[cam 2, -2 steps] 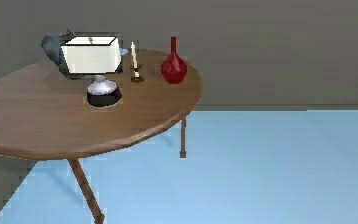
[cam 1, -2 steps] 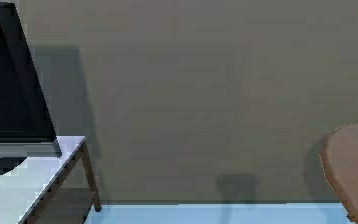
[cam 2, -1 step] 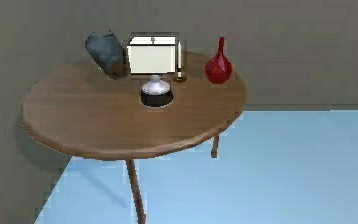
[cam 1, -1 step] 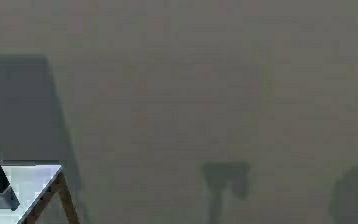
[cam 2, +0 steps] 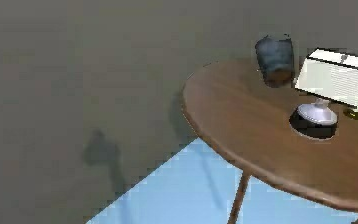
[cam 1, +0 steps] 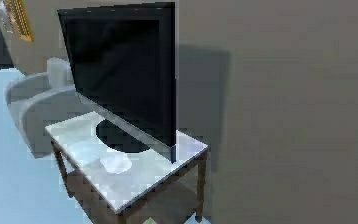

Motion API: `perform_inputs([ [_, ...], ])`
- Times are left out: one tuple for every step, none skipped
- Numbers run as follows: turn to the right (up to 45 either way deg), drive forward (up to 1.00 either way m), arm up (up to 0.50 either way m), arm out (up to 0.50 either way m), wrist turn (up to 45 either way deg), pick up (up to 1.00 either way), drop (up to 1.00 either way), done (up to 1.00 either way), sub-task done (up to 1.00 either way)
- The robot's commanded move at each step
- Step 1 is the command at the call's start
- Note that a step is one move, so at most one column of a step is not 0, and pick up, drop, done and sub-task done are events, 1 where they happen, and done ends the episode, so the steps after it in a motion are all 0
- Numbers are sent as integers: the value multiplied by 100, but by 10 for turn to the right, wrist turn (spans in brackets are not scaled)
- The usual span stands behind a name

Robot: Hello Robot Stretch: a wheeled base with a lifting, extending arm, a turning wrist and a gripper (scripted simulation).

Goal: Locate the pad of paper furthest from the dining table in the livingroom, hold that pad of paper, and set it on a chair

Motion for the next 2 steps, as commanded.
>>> perform_inputs([
  [-450,0,0,0,0,0,0,0,0],
  [-360,0,0,0,0,0,0,0,0],
])
